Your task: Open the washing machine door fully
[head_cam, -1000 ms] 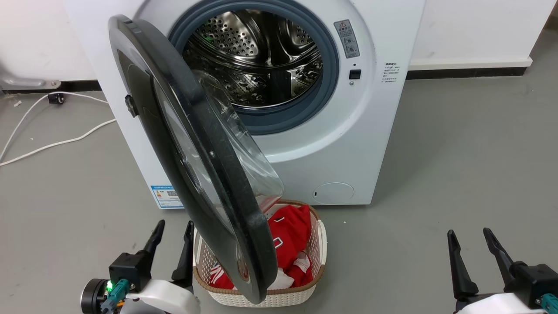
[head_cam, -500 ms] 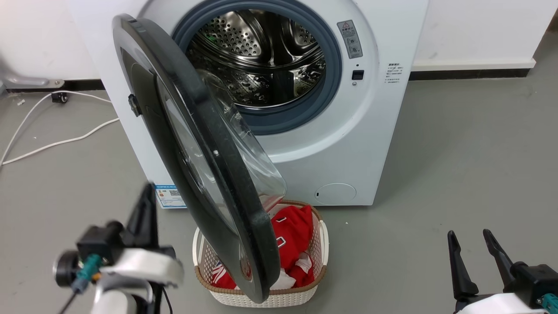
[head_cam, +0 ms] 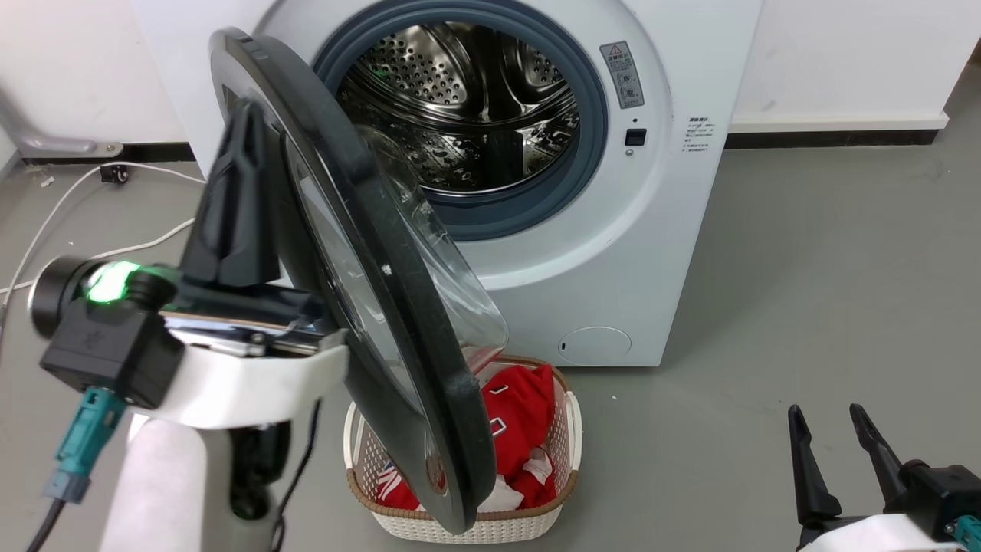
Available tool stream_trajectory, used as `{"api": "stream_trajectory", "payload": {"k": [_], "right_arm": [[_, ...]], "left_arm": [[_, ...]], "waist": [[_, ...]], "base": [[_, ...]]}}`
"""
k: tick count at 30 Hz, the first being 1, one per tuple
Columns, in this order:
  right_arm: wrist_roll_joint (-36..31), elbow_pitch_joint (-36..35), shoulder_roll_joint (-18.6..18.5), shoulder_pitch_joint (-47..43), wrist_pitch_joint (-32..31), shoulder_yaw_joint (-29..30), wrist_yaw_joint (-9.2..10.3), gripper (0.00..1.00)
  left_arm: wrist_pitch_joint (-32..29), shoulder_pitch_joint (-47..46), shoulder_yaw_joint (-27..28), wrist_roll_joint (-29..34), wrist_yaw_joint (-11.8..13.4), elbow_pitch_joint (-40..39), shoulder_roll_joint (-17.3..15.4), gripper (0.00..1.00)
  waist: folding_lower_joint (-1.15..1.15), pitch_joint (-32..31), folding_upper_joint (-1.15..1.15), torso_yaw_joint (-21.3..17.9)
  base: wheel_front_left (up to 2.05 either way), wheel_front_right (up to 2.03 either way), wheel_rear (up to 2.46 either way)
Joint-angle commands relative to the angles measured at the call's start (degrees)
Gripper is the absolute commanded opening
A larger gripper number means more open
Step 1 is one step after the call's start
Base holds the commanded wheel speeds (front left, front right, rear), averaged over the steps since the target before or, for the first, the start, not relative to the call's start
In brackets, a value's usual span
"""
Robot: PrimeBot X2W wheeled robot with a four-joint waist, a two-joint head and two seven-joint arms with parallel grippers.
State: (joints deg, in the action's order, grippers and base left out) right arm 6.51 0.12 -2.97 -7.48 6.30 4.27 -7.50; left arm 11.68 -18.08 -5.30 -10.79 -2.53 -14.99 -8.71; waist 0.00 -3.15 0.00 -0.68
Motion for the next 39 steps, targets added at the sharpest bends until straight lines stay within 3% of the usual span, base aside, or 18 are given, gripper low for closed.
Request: {"api": "stream_trajectory", "payload": {"k": [1, 11, 20, 29, 39], "right_arm": [[0.1, 0.2, 0.1, 0.7, 0.3, 0.0, 0.01, 1.00], [0.3, 0.9, 0.1, 0.2, 0.2, -0.1, 0.01, 1.00], [-0.1, 1.3, 0.1, 0.2, 0.0, 0.2, 0.01, 1.00], [-0.1, 1.9, 0.1, 1.0, -0.4, -0.1, 0.01, 1.00], [0.4, 2.7, 0.1, 1.3, -0.4, 0.0, 0.01, 1.00]], "left_arm": [[-0.9, -0.9, -1.1, 0.1, -0.3, -1.5, 0.4, 0.00], [-14.7, 4.2, -13.9, -4.1, -2.4, -8.8, 2.8, 0.00], [-22.4, 15.2, -25.1, -8.6, -2.9, -4.7, 3.6, 0.00], [-21.1, 19.8, -31.4, -8.6, -3.8, 6.8, 2.8, 0.00], [-13.7, 16.0, -26.4, -6.9, 0.0, 15.0, 2.8, 0.00]], "waist": [[0.00, -0.1, 0.00, 0.0], [0.00, -0.4, 0.00, 0.2], [0.00, -0.5, 0.00, 0.3], [0.00, 0.0, 0.00, -0.2], [0.00, 0.6, 0.00, -0.3]], "base": [[0.00, 0.00, 0.00], [0.00, 0.00, 0.00], [0.00, 0.00, 0.00], [0.00, 0.00, 0.00], [0.00, 0.00, 0.00]]}}
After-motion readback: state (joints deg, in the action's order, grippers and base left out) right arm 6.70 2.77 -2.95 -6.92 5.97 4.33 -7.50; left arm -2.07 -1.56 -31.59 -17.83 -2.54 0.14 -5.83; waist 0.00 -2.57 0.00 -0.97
